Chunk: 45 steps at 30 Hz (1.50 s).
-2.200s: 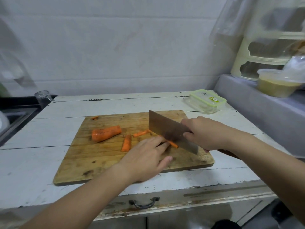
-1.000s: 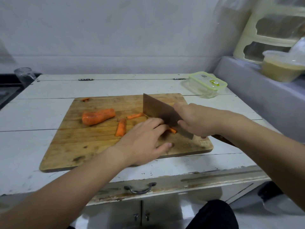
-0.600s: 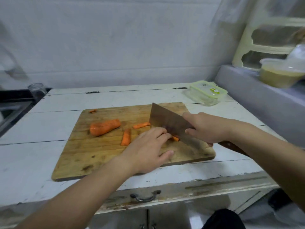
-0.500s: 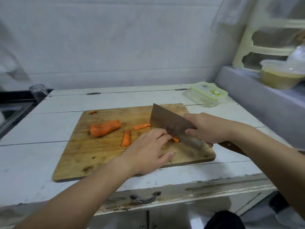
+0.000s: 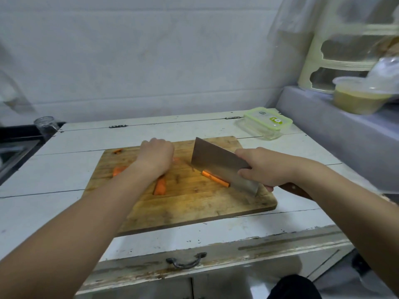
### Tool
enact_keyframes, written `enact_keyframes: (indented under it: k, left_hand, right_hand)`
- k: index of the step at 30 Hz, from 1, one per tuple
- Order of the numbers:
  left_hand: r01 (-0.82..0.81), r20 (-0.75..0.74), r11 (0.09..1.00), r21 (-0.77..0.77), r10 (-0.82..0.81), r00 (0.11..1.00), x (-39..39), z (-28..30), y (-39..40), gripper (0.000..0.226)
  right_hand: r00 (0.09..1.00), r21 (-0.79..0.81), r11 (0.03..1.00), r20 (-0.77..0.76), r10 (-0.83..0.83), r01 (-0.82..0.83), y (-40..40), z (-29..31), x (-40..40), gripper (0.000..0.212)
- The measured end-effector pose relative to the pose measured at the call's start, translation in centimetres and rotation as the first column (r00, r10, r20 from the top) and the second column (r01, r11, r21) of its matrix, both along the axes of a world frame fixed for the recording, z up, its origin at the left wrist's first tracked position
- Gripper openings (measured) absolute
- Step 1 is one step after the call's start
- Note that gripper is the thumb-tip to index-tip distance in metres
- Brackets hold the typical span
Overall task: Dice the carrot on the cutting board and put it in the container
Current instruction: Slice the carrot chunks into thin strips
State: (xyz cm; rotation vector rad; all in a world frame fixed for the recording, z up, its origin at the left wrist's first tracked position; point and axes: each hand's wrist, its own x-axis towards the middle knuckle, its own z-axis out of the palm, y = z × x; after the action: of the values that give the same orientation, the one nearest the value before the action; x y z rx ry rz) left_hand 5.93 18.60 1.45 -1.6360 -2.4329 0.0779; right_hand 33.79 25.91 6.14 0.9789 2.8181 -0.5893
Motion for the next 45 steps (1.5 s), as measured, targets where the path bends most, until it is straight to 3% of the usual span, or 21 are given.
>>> enact_keyframes:
  k: [2, 5, 8, 12, 17, 20, 24, 26, 27, 28, 29, 30, 31, 32, 33, 35, 38, 41, 45]
  left_hand:
    - [0.041, 0.009, 0.989, 0.139, -0.042, 0.999, 0.7, -0.2, -0.3, 0.015]
    - [0.079, 0.283, 0.932, 0.354, -0.188, 0.940, 2.8, -0.1, -1.8, 0.011]
    - [0.067, 0.455, 0.906, 0.419, -0.274, 0.847, 4.5, -0.5, -3.0, 0.011]
    - [0.144, 0.487, 0.904, 0.402, -0.344, 0.803, 4.6, -1.6, -3.1, 0.013]
    - [0.457, 0.494, 0.857, 0.238, -0.512, 0.703, 5.0, -1.6, -1.6, 0.048]
    - [0.548, 0.483, 0.823, 0.150, -0.545, 0.686, 5.4, -1.1, -0.8, 0.050]
    - [0.524, 0.522, 0.840, 0.139, -0.512, 0.682, 5.1, -1.3, -0.9, 0.038]
    - [0.325, 0.614, 0.901, 0.289, -0.435, 0.659, 5.4, -1.4, -0.8, 0.029]
    - [0.102, 0.750, 0.922, 0.375, -0.366, 0.551, 5.7, -1.1, -0.8, 0.029]
    - [-0.158, 0.893, 0.911, 0.382, -0.319, 0.318, 5.9, -0.5, -0.8, 0.030]
    - [-0.331, 0.948, 0.896, 0.297, -0.317, -0.006, 6.1, 0.1, -0.7, 0.029]
    - [-0.395, 0.888, 0.900, 0.185, -0.325, -0.326, 6.3, 0.8, -0.7, 0.028]
    - [-0.381, 0.781, 0.920, 0.097, -0.308, -0.544, 6.6, 1.4, -0.7, 0.031]
    - [-0.334, 0.689, 0.941, 0.052, -0.276, -0.671, 6.9, 1.8, -0.8, 0.036]
    - [-0.286, 0.620, 0.957, 0.050, -0.254, -0.742, 7.3, 2.1, -0.9, 0.040]
    - [-0.257, 0.539, 0.962, 0.097, -0.268, -0.799, 8.1, 2.4, -0.7, 0.042]
    - [-0.314, 0.562, 0.943, 0.109, -0.319, -0.763, 8.6, 2.5, -0.1, 0.033]
    - [-0.361, 0.641, 0.930, 0.068, -0.318, -0.699, 8.2, 2.1, 0.0, 0.018]
    - [-0.351, 0.641, 0.936, 0.024, -0.284, -0.713, 7.9, 2.0, -0.4, 0.016]
  right_hand:
    - [0.999, -0.018, 1.000, -0.036, -0.014, 0.013, 0.1, 0.1, 0.2, 0.005]
    - [0.993, -0.068, 0.996, -0.099, -0.057, 0.050, 0.3, 0.1, 0.5, 0.015]
    - [0.977, -0.127, 0.986, -0.172, -0.126, 0.104, 0.9, 0.4, 0.9, 0.015]
    - [0.940, -0.248, 0.951, -0.240, -0.243, 0.183, 1.9, 0.9, 1.9, 0.001]
    - [0.858, -0.415, 0.897, -0.395, -0.330, 0.154, 3.1, 0.0, 3.0, 0.017]
    - [0.797, -0.484, 0.854, -0.431, -0.423, 0.192, 3.8, -0.6, 3.8, 0.022]
    - [0.752, -0.567, 0.808, -0.459, -0.473, 0.163, 3.9, -1.3, 4.4, 0.013]
    - [0.767, -0.553, 0.819, -0.457, -0.450, 0.151, 3.8, -1.5, 4.1, 0.013]
    - [0.769, -0.552, 0.822, -0.461, -0.443, 0.142, 3.8, -1.5, 3.9, 0.014]
    - [0.764, -0.559, 0.819, -0.470, -0.441, 0.129, 3.8, -1.5, 3.6, 0.014]
    - [0.755, -0.573, 0.812, -0.484, -0.444, 0.110, 3.7, -1.4, 3.1, 0.013]
    - [0.741, -0.591, 0.801, -0.498, -0.450, 0.089, 3.6, -1.2, 2.6, 0.012]
    - [0.728, -0.612, 0.788, -0.510, -0.457, 0.066, 3.5, -1.0, 2.1, 0.013]
    - [0.723, -0.633, 0.773, -0.516, -0.459, 0.038, 3.5, -0.9, 1.5, 0.017]
    - [0.725, -0.652, 0.758, -0.517, -0.455, 0.011, 3.5, -0.8, 0.9, 0.025]
    - [0.743, -0.670, 0.742, -0.507, -0.437, -0.020, 3.4, -0.8, 0.1, 0.038]
    - [0.777, -0.653, 0.757, -0.473, -0.416, 0.008, 3.2, -0.9, -0.3, 0.038]
    - [0.799, -0.632, 0.773, -0.434, -0.416, 0.059, 3.2, -1.0, 0.2, 0.023]
    - [0.794, -0.663, 0.746, -0.420, -0.440, 0.062, 3.0, -1.1, 0.6, 0.013]
